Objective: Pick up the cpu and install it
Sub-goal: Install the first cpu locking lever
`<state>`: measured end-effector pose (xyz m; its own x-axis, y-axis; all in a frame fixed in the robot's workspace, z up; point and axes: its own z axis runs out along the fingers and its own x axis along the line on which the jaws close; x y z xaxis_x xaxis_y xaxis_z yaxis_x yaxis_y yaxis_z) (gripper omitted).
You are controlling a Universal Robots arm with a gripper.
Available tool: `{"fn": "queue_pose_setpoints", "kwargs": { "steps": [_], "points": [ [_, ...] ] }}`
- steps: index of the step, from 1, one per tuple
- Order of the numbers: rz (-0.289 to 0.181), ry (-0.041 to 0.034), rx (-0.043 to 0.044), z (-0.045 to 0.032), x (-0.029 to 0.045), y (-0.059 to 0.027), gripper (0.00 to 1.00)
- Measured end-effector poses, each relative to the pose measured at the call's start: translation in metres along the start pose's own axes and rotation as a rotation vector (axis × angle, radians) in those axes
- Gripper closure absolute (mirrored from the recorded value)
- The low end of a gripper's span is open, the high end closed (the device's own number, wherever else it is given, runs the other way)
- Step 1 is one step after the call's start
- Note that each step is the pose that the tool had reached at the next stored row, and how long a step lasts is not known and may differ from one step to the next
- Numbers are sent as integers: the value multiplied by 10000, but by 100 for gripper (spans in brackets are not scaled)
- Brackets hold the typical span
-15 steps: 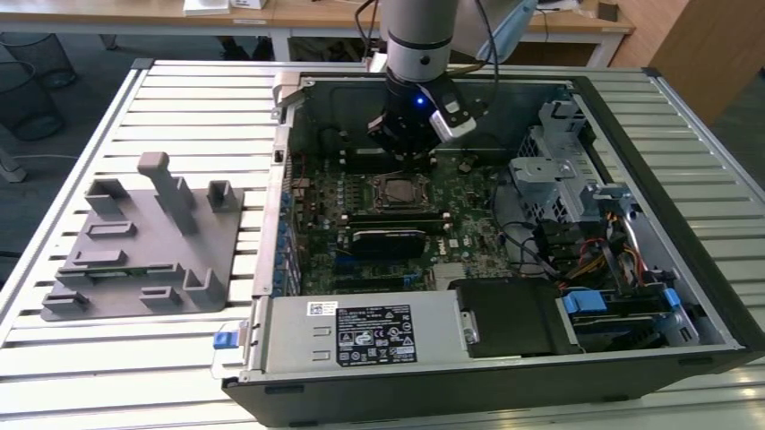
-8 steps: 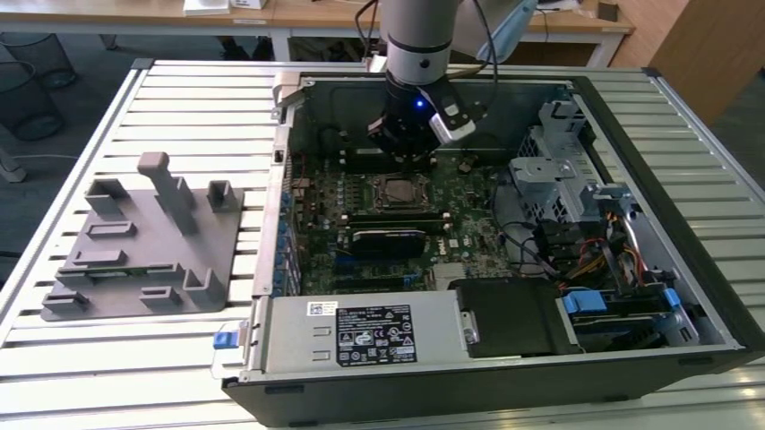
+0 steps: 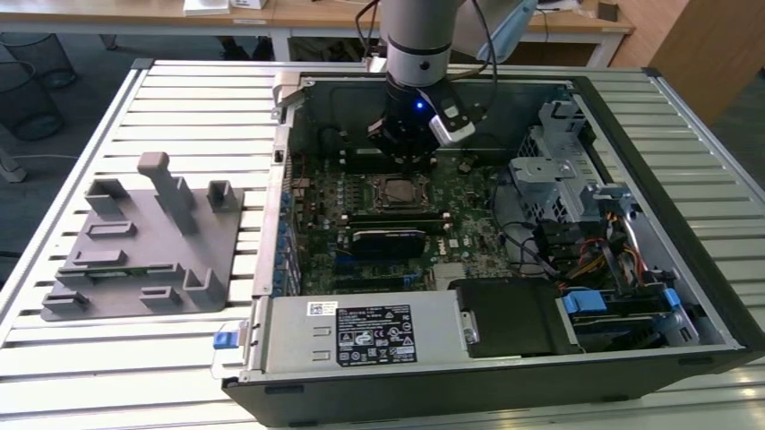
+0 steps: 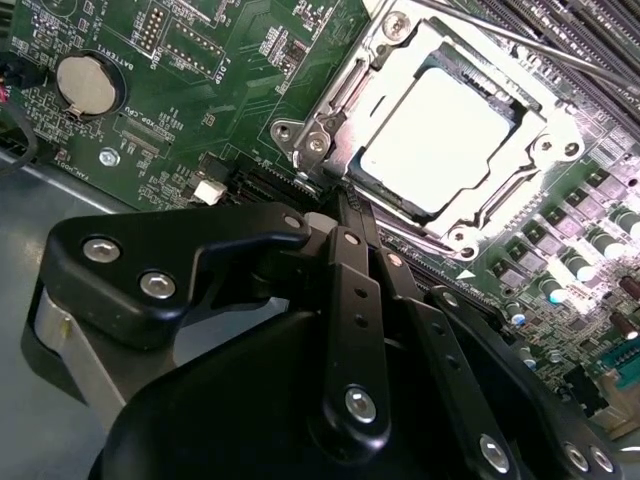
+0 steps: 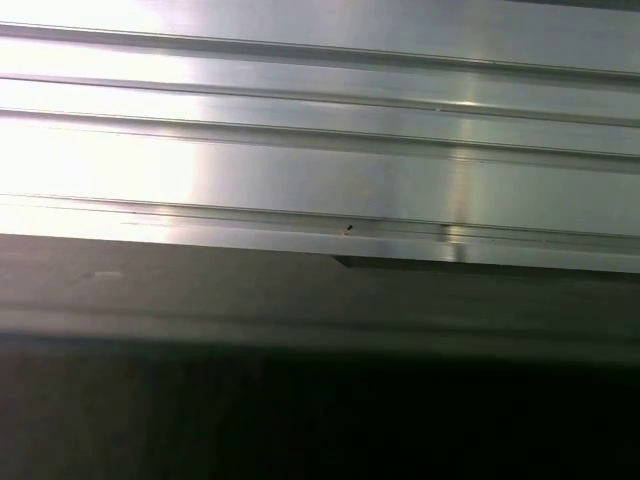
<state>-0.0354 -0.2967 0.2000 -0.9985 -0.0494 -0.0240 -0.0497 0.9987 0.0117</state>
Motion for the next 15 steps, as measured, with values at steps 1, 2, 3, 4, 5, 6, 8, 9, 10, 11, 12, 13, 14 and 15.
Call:
{"fn": "queue_pose_setpoints", "kwargs": {
  "steps": [1, 2, 3, 4, 5, 6, 8, 9, 10, 11, 12, 13, 14, 15],
  "points": [
    [0, 0, -1, -4, 0, 0, 89],
    [0, 0, -2, -9, -1, 0, 89],
    [-1, 0, -4, -9, -3, 1, 89],
    [-1, 0, 3, -9, -4, 1, 89],
    [0, 1, 22, -8, -5, 1, 89],
    [-1, 4, 38, -6, -8, 0, 89],
    [-2, 6, 56, 6, -16, -1, 89],
    [-1, 6, 61, 10, -17, -1, 89],
    [-1, 8, 70, 13, -18, -1, 89],
    [0, 9, 78, 15, -18, -1, 89],
    [0, 11, 85, 15, -18, -2, 89],
    [-1, 10, 86, 16, -19, -2, 89],
    [-1, 8, 85, 16, -19, -1, 89],
    [-1, 8, 83, 17, -19, -1, 89]
  ]
}}
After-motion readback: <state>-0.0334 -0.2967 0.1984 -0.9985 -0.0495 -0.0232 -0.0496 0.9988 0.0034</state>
